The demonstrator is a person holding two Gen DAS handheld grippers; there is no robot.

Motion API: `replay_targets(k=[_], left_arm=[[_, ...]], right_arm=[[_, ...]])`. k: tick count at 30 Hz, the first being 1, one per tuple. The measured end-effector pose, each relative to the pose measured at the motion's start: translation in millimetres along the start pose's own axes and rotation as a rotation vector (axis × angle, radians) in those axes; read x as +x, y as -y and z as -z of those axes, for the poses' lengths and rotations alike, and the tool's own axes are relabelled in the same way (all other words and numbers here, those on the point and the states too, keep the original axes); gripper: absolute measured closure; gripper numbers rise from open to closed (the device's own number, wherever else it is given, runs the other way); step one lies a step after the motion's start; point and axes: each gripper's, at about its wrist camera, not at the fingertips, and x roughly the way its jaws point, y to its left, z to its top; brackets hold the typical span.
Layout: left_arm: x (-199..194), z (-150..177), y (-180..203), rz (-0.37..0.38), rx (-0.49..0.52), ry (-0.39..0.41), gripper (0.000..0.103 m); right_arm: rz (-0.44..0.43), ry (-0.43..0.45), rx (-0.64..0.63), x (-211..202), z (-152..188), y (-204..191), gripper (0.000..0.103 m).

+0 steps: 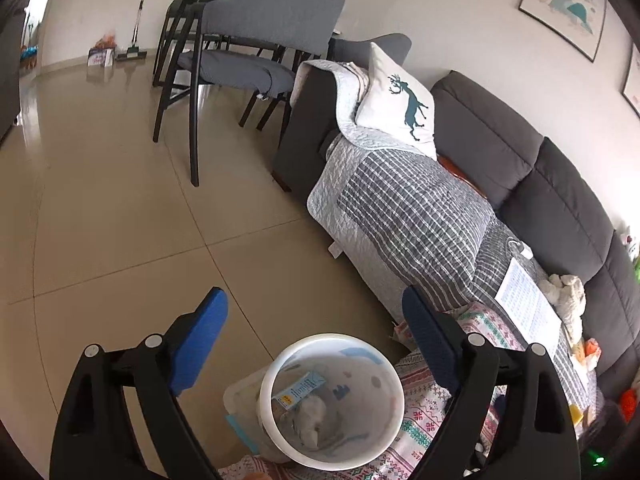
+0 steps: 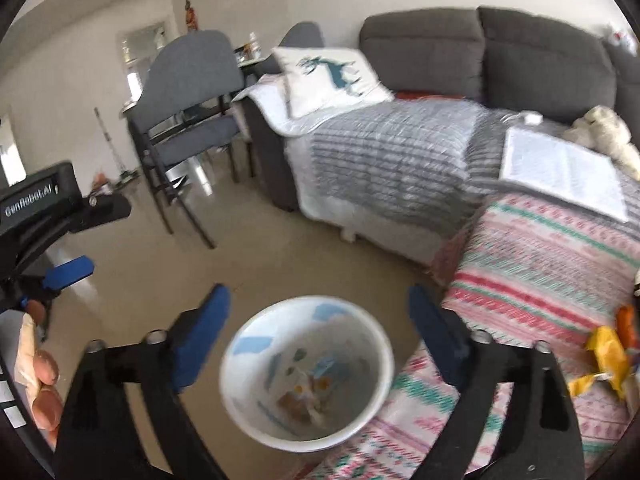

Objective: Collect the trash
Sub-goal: 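Open the left tool over the bin while the right tool drops the strip in, then move both open tools back over the table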

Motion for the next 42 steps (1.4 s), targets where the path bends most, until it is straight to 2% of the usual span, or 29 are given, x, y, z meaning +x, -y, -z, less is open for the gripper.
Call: replay_targets(k=[5, 7, 12, 20, 31, 42], left_arm=[[-3.5, 8.1, 15.5, -0.035, 0.048, 0.032, 0.007], [-6.3, 11.1, 22.2, -0.059, 0.068, 0.059, 0.007], [-11.6, 24.4, 48.4, -0.095, 0.149, 0.099, 0.007], [-13.5, 57.1, 102.5, -0.056, 0.289, 0.105, 0.007], [-27.6, 94.0, 169.2, 0.041, 0.385, 0.114, 0.007], [-34.4, 155.8, 252.7, 0.143, 0.516, 0.060, 0.007]], right_arm=[[0.126, -0.006, 0.044, -8.9, -7.8, 24.6, 0.007], [0.188, -0.010, 0.080, -13.2, -9.0, 39.2, 0.007], [0.270, -0.011, 0.146, -24.6, -7.0, 70.0, 0.007], [0.385, 0.017, 0.149, -48.8, 0.0, 107.7, 0.007], [0.506, 0.072, 0.171, -90.8, 3.3, 169.4, 0.007], [0.617, 0.115, 0.193, -135.7, 18.0, 229.5, 0.007]])
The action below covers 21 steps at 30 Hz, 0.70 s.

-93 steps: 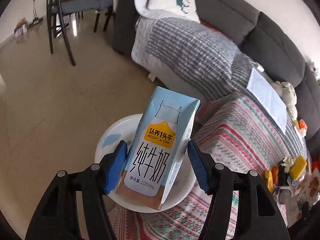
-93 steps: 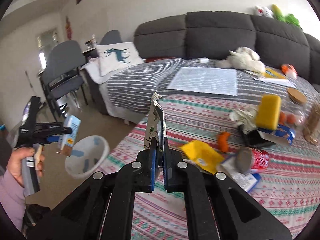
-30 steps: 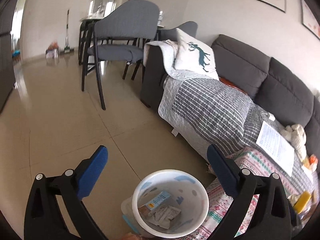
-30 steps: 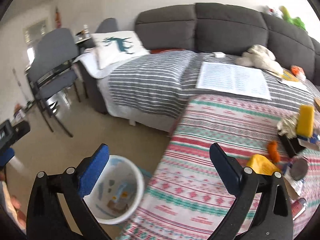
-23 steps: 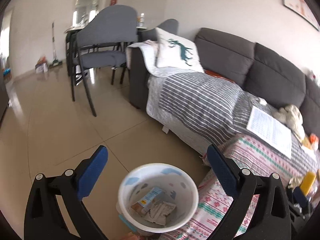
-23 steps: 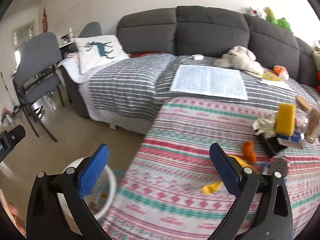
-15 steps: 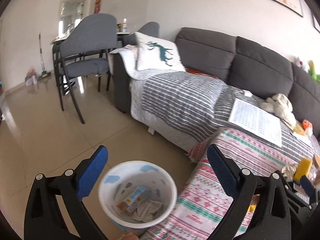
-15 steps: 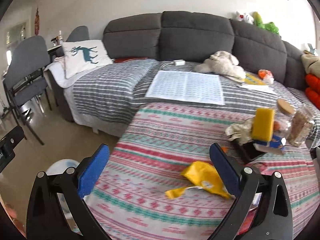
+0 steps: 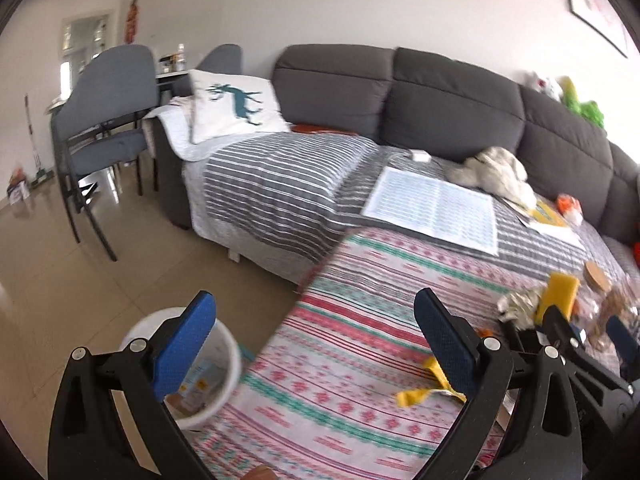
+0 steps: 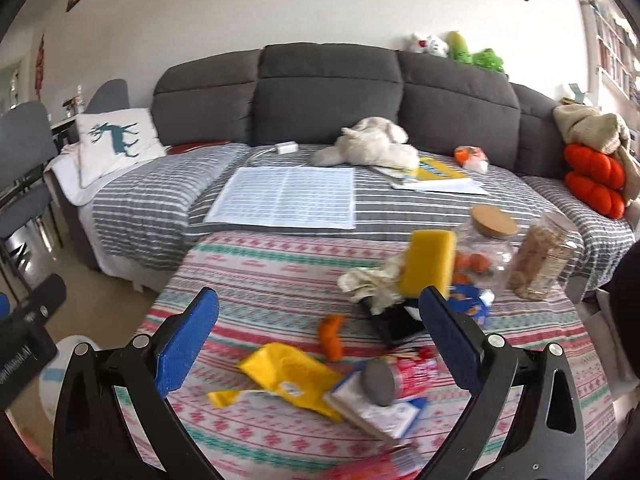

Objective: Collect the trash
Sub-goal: 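Move both open tools back over the table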

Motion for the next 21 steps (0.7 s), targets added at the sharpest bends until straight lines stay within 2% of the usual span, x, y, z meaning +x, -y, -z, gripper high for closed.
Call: replay_targets(k=[21], left_arm=[[12.7, 25.9, 127.9, 0.102, 0.146, -0.057, 0.007]], right_arm=[[0.131, -0.069, 0.162, 17.4, 21.2, 131.2, 0.007]])
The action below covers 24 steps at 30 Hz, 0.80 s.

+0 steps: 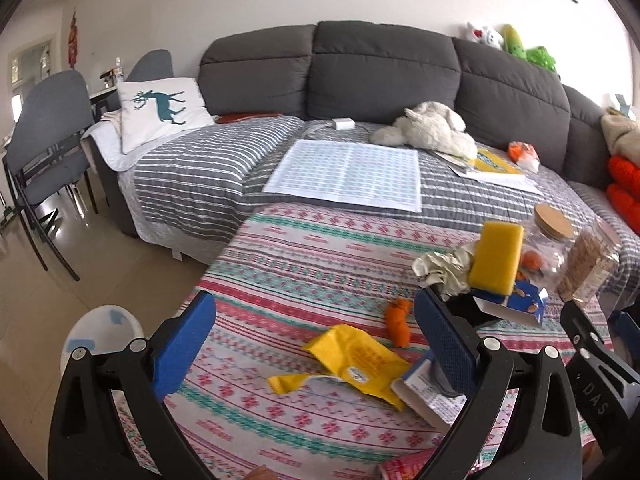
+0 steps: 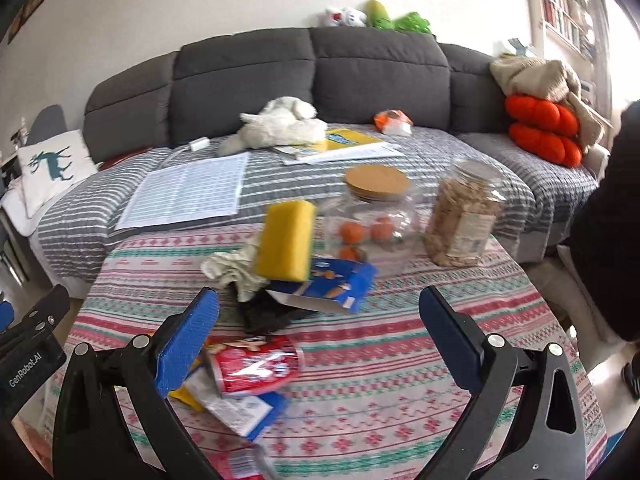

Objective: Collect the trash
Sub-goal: 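Move both open tools back over the table, then grasp the red 'Drink Milk' can with the left tool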

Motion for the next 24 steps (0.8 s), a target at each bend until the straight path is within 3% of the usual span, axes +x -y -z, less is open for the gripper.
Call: replay_targets(k=[10, 16, 19, 20, 24], left_arm=[[26.0, 10.2, 43.7, 0.050, 0.094, -0.103, 0.007], [61.0, 13.7, 67.5, 0.172, 0.143, -0.301, 0.007], [78.2, 16.7, 97.0, 0.235, 0.295, -0.407, 0.007], [83.1, 19.1, 111.6, 0.251, 0.392, -0.448, 0.007], [91.6, 28.8, 141.0, 0.290, 0.600, -0.543, 0.007]], right_arm=[[0.045, -0.084, 0.101, 23.1, 5.6, 62.3, 0.007], [0.063, -0.119, 0.129, 29.0, 7.8, 90.6, 0.007], [0.061, -0.144, 0.165, 31.3, 7.4, 108.9, 0.007], [0.058, -0.151, 0.178, 31.4, 7.3, 113.3, 0.007], [0.046, -0.185, 0.249, 36.1, 5.3, 134.9, 0.007]])
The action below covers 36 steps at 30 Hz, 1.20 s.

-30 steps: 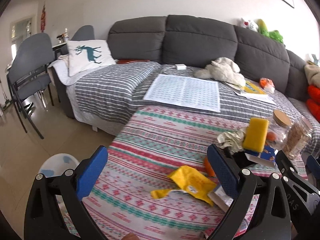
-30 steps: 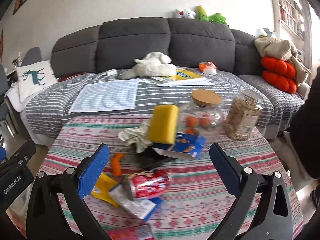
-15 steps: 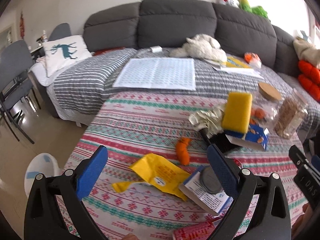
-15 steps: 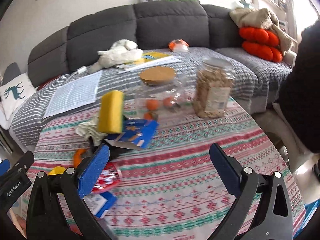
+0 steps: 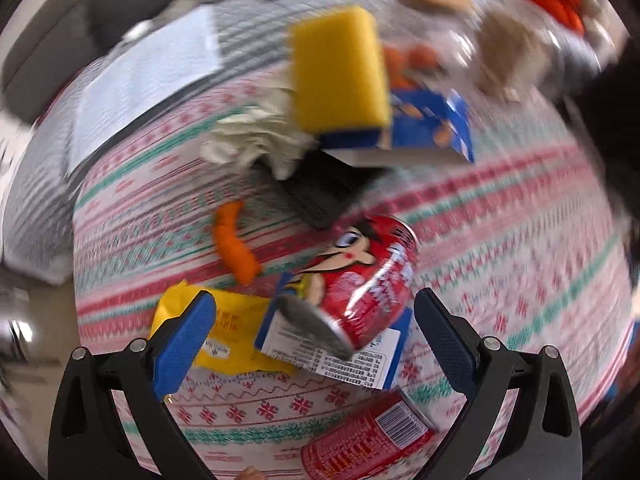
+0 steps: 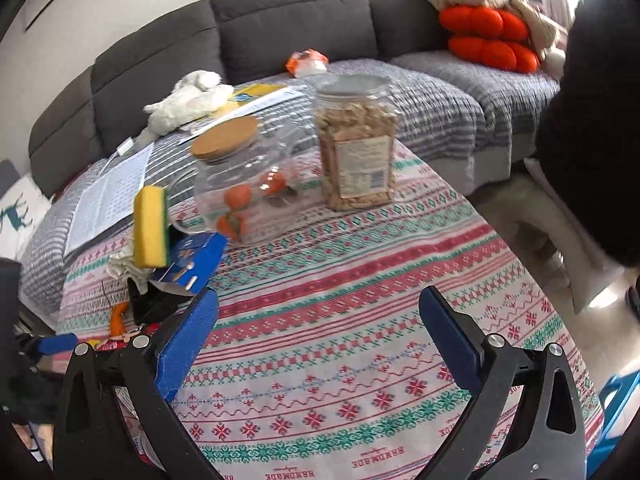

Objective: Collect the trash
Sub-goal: 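Grasp the red 'Drink Milk' can with the left tool, then grasp the blue snack box with the right tool while the left tool lifts the can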

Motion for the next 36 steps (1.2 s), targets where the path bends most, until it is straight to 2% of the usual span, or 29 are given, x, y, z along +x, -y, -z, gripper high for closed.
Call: replay_targets(k=[4, 8, 12, 14, 17, 19, 22, 25, 28, 30, 33, 36], left_arm=[[11.5, -16.5, 12.3, -0.004, 0.116, -0.086, 0.007], [31.2, -29.9, 29.9, -0.050, 0.229, -0.187, 0.007], [44.1, -32.9, 39.8, -0.064, 0.282, -0.243, 0.009], [46.2, -31.2, 40.0, -0.036, 0.279, -0.259, 0.035], [41.9, -27.7, 30.7, -0.016, 0.241, -0.241, 0.037], [35.8, -22.7, 22.9, -0.001, 0.210, -0.219, 0.037], [19.0, -12.9, 4.2, 0.063, 0.124, -0.158, 0.037], [-2.8, 2.3, -27.7, 0.133, -0.012, -0.073, 0.037], [-19.3, 21.0, -58.2, 0.186, -0.142, 0.002, 0.037], [-28.6, 41.7, -86.5, 0.227, -0.263, 0.056, 0.037], [-32.2, 68.4, -118.3, 0.230, -0.387, 0.097, 0.037], [-44.9, 91.8, -153.2, 0.218, -0.467, 0.133, 0.038]], right_arm=[[-0.024, -0.020, 0.045, 3.1, -6.8, 8.8, 0.007], [-0.047, -0.018, 0.048, 2.0, -13.7, 8.2, 0.007], [-0.067, -0.016, 0.063, -0.2, -19.7, 11.4, 0.007], [-0.078, -0.031, 0.077, 2.8, -21.3, 14.2, 0.007], [-0.089, -0.059, 0.092, 9.4, -21.1, 15.6, 0.007], [-0.096, -0.080, 0.091, 14.2, -19.5, 13.3, 0.007], [-0.114, -0.108, 0.063, 19.3, -15.4, 3.9, 0.007], [-0.139, -0.154, 0.001, 27.6, -8.7, -13.2, 0.007], [-0.175, -0.206, -0.111, 36.6, 4.5, -43.5, 0.007], [-0.223, -0.242, -0.232, 43.2, 15.7, -74.0, 0.007], [-0.308, -0.322, -0.403, 54.8, 33.7, -115.3, 0.007], [-0.337, -0.364, -0.585, 64.7, 54.8, -150.2, 0.007]])
